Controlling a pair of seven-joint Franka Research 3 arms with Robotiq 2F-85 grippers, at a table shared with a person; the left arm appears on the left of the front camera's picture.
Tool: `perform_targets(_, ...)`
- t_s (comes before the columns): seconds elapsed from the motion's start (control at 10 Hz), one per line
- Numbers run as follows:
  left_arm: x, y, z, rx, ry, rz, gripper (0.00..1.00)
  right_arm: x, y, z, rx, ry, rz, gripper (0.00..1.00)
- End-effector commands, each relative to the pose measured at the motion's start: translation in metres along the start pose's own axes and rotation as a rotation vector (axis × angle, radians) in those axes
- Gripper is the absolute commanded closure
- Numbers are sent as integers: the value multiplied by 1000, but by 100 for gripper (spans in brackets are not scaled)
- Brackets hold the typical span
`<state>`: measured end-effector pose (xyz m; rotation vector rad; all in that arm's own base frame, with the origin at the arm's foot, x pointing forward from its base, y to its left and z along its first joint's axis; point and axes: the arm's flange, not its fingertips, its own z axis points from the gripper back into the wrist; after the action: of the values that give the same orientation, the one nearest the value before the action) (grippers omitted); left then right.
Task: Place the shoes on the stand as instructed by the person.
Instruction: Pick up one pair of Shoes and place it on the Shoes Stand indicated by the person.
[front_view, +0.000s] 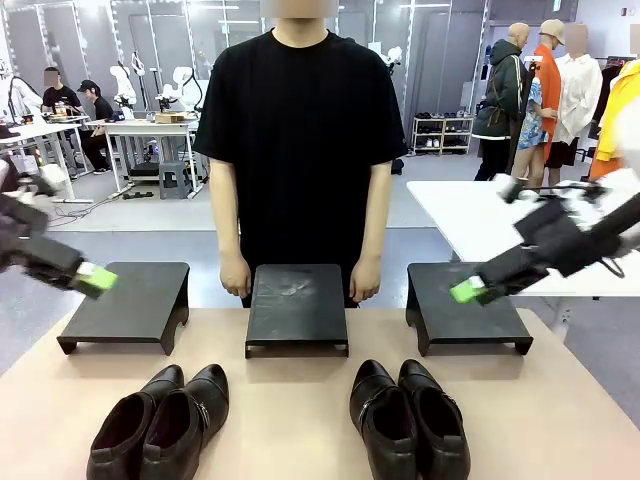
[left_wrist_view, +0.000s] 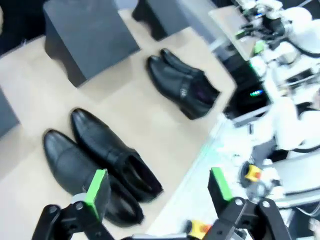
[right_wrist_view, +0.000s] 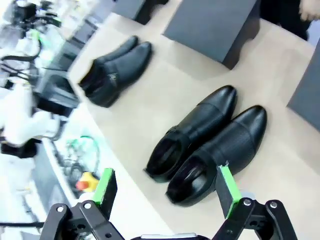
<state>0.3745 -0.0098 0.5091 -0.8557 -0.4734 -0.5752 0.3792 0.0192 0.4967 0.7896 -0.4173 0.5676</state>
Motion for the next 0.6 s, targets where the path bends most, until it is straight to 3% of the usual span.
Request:
perform_targets(0.0, -32, 26, 55, -131, -104, 80, 0, -46, -38, 41, 176, -61, -106, 0)
perform_targets(0.3, -114, 40, 137, -89, -399, 190, 0, -136, -76, 109, 279, -279, -214, 0)
perform_targets(0.5, -170, 45, 182, -32, -519, 237, 0, -182, -92, 135, 282, -410, -291, 0)
